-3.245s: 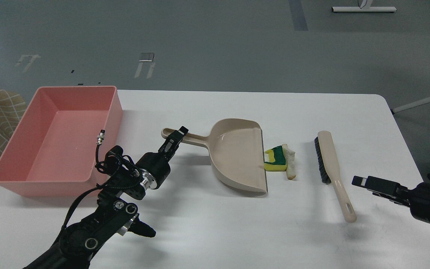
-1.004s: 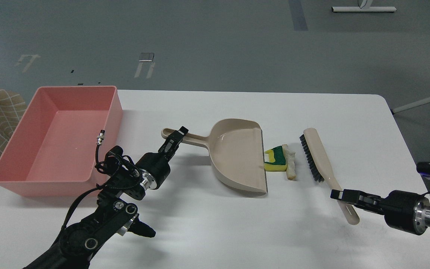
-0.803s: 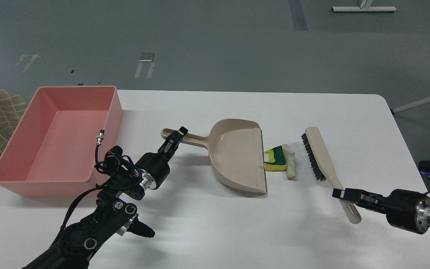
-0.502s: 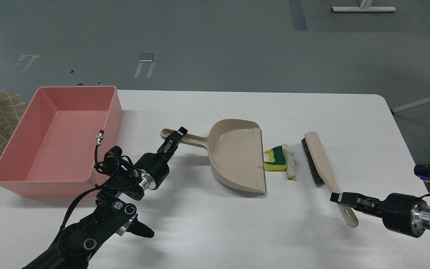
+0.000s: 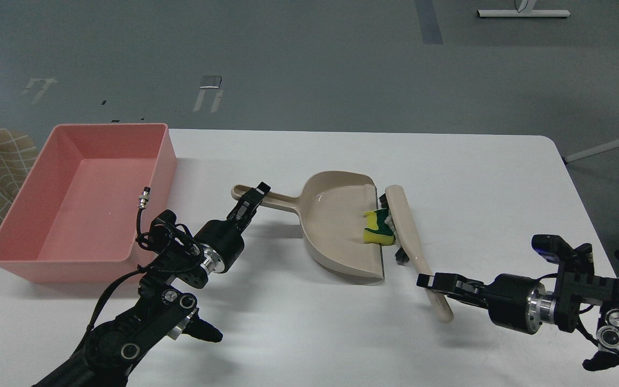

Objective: Sweep and dump garbage into bin
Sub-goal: 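Sweep the sponge and debris into the dustpan with the brush, then lift the dustpan with the left gripper over the pink bin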

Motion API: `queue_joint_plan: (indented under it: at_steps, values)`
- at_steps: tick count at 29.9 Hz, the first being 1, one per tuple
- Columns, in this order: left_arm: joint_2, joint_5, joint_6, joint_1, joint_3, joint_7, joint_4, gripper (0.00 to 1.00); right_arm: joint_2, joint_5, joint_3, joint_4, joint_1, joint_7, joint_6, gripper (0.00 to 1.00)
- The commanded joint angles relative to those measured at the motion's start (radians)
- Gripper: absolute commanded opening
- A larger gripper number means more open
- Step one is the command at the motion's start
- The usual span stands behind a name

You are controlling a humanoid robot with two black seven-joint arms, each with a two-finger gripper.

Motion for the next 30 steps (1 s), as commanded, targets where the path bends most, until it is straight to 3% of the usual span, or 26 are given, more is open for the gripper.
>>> queue_joint_plan:
  at_steps: [1,8,13,19,23,30]
  values:
    - [0.000,-0.001,0.000,-0.001,0.000,-0.001,0.000,0.00,0.007,0.015,0.039,0.005,-0.002,0.003,0.001,0.00]
    - [-0.005,-0.001,0.000,0.002,0.000,0.001,0.000,0.00,-0.013,0.095,0.095,0.076,-0.002,0.008,0.001,0.00]
    - [-0.006,-0.013,0.000,0.002,-0.014,-0.001,0.000,0.00,-0.101,0.095,0.151,0.108,-0.004,0.006,0.018,0.00]
    - [-0.003,-0.231,0.000,-0.008,-0.017,-0.002,-0.008,0.00,-0.255,0.097,0.208,0.107,-0.007,0.002,0.041,0.00]
    - [0.006,-0.343,-0.009,-0.016,-0.022,-0.028,-0.014,0.00,-0.407,0.133,0.203,0.087,-0.019,0.015,0.039,0.00]
    - [0.004,-0.422,-0.009,-0.018,-0.040,-0.060,-0.017,0.00,-0.475,0.198,0.197,0.051,-0.115,0.052,0.036,0.00]
